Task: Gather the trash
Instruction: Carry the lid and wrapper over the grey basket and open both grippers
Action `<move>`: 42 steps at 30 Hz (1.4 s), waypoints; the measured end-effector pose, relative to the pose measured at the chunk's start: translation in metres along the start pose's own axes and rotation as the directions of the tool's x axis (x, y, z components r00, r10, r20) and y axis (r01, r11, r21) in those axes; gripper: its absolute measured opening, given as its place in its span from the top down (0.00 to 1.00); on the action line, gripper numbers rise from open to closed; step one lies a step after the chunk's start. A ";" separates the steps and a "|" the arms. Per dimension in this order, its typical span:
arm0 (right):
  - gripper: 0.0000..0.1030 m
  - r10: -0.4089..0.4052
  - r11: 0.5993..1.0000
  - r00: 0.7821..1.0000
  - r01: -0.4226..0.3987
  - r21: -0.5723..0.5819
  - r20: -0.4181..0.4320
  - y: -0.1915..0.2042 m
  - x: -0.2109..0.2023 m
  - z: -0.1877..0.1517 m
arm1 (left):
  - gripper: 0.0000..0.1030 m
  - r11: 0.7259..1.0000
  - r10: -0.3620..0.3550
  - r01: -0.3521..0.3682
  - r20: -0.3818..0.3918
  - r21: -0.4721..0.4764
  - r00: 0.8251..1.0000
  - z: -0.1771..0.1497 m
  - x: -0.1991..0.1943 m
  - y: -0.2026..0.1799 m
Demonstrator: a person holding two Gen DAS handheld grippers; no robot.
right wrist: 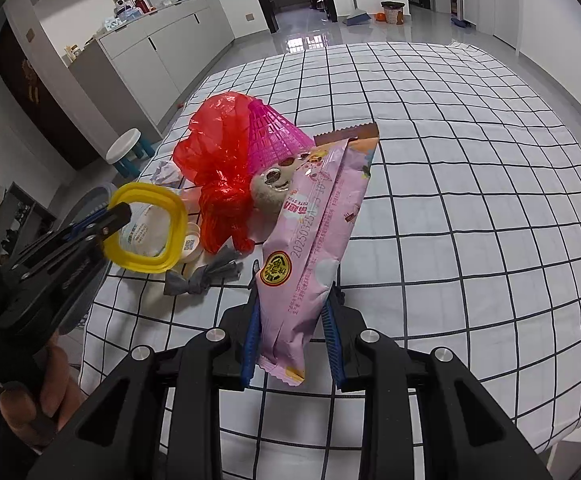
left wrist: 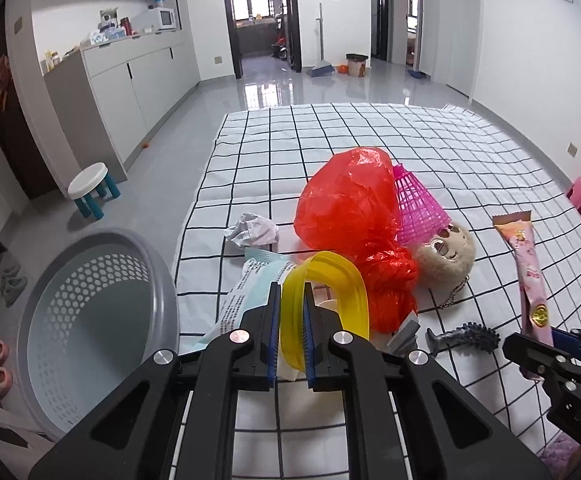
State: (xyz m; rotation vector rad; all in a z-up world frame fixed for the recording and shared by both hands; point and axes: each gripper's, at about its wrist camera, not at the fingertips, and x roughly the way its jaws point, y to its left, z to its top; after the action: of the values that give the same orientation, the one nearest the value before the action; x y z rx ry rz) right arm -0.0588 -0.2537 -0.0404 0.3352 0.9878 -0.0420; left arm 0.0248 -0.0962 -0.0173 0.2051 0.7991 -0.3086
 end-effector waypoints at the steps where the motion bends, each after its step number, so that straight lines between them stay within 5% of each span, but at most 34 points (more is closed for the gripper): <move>1: 0.73 0.000 1.000 1.000 0.000 -0.001 0.001 0.000 0.000 0.000 | 0.90 1.000 -0.003 0.003 0.003 -0.002 1.000 0.000 -0.002 0.001; 12: 0.73 0.045 0.997 0.999 -0.044 -0.060 -0.001 0.038 -0.001 0.006 | 0.90 0.996 0.032 -0.028 0.050 -0.080 0.998 0.010 -0.042 0.051; 21: 0.73 0.163 0.965 0.987 -0.160 -0.209 -0.004 0.126 0.002 0.027 | 0.90 0.979 0.147 -0.137 0.057 -0.150 0.987 0.003 -0.067 0.131; 34: 0.73 0.270 0.865 0.950 -0.312 -0.392 -0.160 0.256 0.066 0.043 | 0.90 0.942 0.233 -0.235 -0.037 -0.241 0.972 -0.029 -0.051 0.227; 42: 0.73 0.270 0.833 0.932 -0.352 -0.426 -0.242 0.287 0.101 0.037 | 0.90 0.924 0.243 -0.265 -0.112 -0.275 0.963 -0.048 -0.030 0.255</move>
State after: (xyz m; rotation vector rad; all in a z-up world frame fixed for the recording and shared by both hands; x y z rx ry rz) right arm 0.0803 0.0187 -0.0308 0.0526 1.0684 0.5274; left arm 0.0612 0.1623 -0.0122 0.0444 0.8721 0.0642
